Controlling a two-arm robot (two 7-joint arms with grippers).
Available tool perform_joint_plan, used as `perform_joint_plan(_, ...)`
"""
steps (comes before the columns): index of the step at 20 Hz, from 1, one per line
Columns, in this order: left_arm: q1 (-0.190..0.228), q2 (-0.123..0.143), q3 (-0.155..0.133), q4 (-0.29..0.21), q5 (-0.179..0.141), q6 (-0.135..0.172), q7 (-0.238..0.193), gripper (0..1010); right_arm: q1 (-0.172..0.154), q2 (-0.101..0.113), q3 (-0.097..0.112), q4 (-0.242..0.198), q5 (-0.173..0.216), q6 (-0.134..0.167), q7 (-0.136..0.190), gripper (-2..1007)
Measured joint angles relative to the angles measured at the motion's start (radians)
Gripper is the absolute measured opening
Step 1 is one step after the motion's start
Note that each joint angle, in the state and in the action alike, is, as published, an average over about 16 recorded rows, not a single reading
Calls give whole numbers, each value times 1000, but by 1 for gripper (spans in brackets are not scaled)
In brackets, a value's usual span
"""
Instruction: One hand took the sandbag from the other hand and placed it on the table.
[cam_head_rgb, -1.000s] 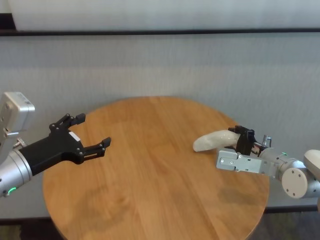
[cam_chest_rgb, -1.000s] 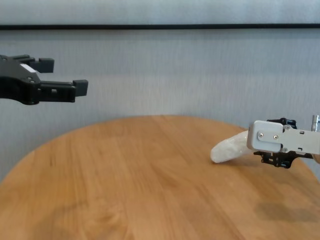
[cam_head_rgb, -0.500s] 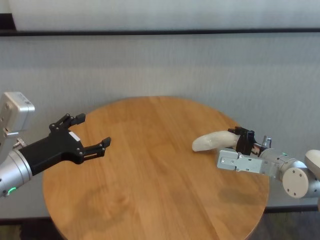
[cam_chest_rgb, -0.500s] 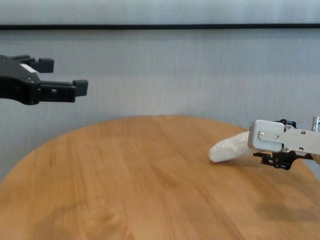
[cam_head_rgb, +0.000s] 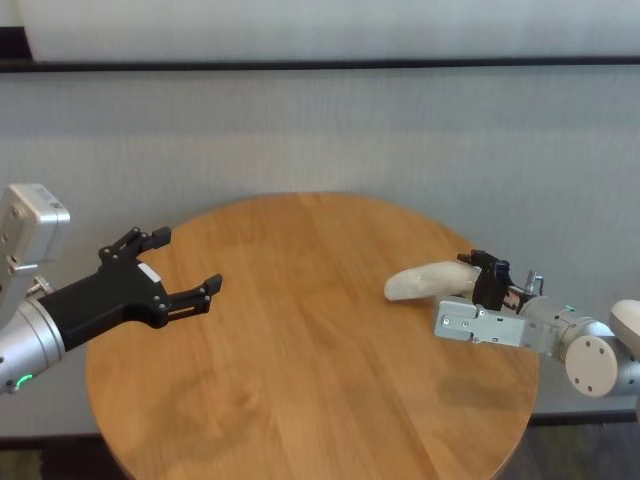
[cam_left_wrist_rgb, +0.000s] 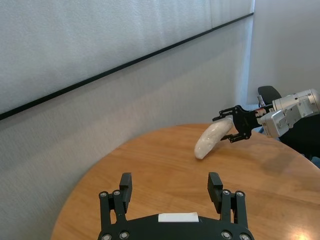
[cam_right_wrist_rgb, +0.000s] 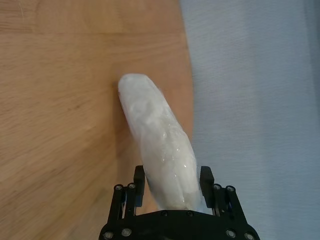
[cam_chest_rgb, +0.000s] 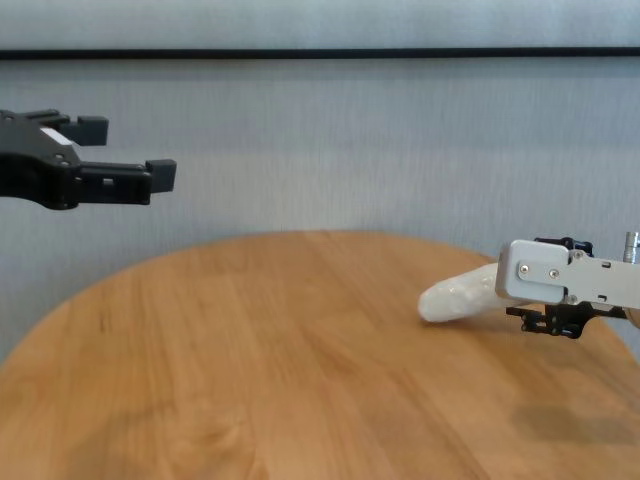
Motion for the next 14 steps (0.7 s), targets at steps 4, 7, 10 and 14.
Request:
perform_joint_plan(4,0,0,0,0,0,0,0,999,-1,0,0,-2,-1,1,-1,756)
perform_joint_plan(7,0,0,0,0,0,0,0,1000,-1,1,0,-3,-2,1,-2,840)
perform_joint_plan(10,0,0,0,0,0,0,0,999,-1,1,0,-3,-2,2,-3,906)
perform_joint_plan(14,0,0,0,0,0,0,0,999,-2,1,0,-4,-3,2,-3,966)
